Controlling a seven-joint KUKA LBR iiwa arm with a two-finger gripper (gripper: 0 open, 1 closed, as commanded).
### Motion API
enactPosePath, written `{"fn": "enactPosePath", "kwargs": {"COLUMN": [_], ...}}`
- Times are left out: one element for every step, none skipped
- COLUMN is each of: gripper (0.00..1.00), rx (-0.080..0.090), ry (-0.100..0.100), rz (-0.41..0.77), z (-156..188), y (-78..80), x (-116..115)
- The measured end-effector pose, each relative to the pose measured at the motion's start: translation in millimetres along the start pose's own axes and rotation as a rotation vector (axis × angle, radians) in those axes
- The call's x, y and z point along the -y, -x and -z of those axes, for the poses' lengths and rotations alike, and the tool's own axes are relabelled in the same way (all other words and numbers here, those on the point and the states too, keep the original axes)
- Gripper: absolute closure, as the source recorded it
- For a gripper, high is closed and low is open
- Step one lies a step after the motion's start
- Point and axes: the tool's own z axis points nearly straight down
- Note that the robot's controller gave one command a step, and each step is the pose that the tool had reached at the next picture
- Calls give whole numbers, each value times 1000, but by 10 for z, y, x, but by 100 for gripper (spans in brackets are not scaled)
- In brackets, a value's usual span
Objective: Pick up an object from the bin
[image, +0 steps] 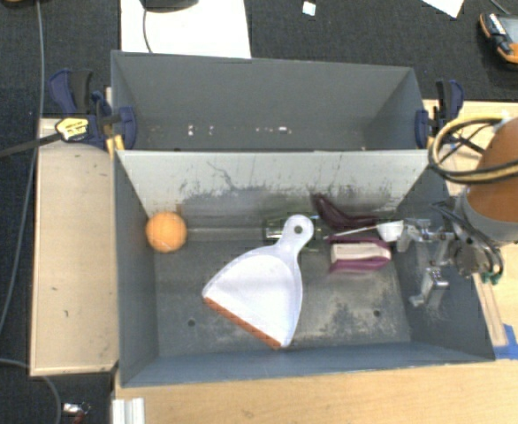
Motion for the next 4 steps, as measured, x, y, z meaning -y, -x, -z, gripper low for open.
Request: {"fn": "enactPosePath", "kwargs": {"gripper": [0,0,0,0], "rx": [8,0,16,-2], "ry": [-2,0,-5,1], "rz": [7,151,114,277], "z": [45,-799,-69,-498], "y": [19,632,658,656], "x": [-5,-333,-467,-346]}}
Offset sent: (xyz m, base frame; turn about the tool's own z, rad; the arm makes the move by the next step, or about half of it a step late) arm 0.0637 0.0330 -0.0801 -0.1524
